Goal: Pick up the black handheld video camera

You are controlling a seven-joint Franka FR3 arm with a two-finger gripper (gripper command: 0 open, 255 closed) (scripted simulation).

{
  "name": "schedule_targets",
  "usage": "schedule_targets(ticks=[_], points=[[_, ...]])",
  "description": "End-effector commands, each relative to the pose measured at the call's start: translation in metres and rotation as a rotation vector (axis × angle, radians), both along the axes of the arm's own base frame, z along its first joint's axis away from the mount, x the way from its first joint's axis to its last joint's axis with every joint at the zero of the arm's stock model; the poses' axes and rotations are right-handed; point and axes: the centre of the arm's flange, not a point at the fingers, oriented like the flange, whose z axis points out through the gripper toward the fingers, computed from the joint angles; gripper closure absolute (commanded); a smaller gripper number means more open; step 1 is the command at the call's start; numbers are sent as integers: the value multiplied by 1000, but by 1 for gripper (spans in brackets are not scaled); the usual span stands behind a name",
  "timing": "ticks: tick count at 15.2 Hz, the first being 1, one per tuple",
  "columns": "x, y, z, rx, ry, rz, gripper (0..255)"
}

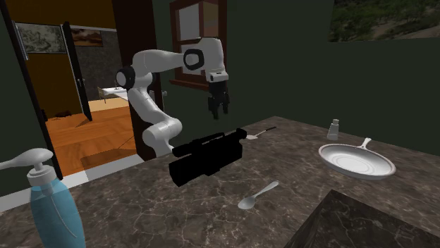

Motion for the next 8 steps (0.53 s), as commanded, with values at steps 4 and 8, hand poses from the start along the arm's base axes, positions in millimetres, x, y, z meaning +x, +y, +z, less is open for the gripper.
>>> schedule_targets(ticks=[4, 8], points=[[-4, -40, -1, -25, 13, 247, 0], [5, -92, -1, -58, 31, 577, 0]])
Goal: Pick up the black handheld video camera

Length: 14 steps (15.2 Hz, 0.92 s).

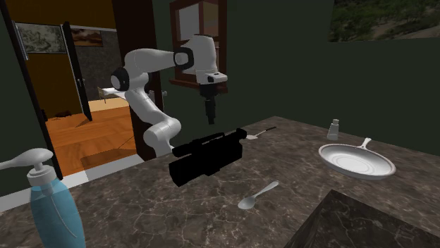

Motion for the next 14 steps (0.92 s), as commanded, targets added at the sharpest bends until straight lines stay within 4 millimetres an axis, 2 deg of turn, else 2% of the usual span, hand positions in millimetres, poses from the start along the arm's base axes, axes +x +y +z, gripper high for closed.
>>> schedule_targets(ticks=[1, 4, 8, 9, 14], points=[[7, -26, -2, -19, 10, 184, 0], [28, -60, -1, -44, 23, 431, 0], [67, -96, 2, -78, 41, 761, 0], [71, -98, 2, -80, 42, 789, 0], [71, -98, -25, -80, 42, 789, 0]])
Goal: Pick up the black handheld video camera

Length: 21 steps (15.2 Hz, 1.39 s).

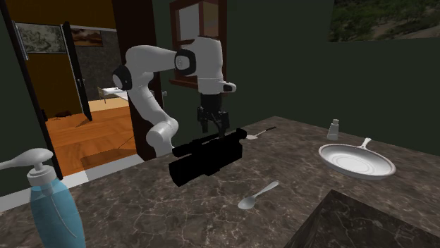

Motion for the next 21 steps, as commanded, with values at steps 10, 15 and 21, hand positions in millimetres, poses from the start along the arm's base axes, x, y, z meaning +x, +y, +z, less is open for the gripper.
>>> schedule_targets(ticks=[10, 15, 21], points=[[0, -1, -19, 0, 0, 3, 255], [0, -1, -14, 0, 0, 3, 255], [0, -1, 18, 0, 0, 3, 255]])
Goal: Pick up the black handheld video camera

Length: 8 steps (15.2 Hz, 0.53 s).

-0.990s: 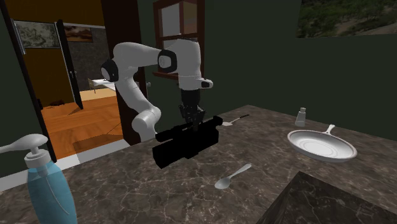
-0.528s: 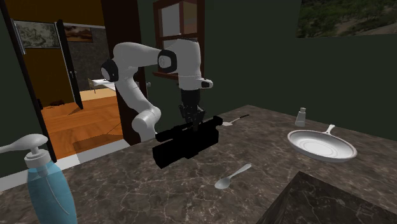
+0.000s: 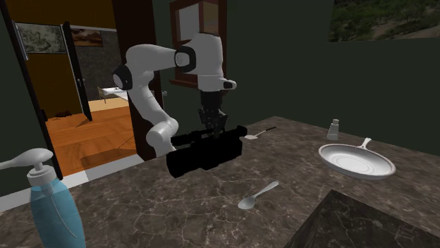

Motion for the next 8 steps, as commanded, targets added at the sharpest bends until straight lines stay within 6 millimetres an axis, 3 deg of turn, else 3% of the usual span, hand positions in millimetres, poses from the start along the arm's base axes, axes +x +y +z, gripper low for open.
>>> schedule_targets(ticks=[1, 8], points=[[-1, 0, 13, 0, -3, 0, 255], [-1, 0, 50, 0, -3, 0, 255]])
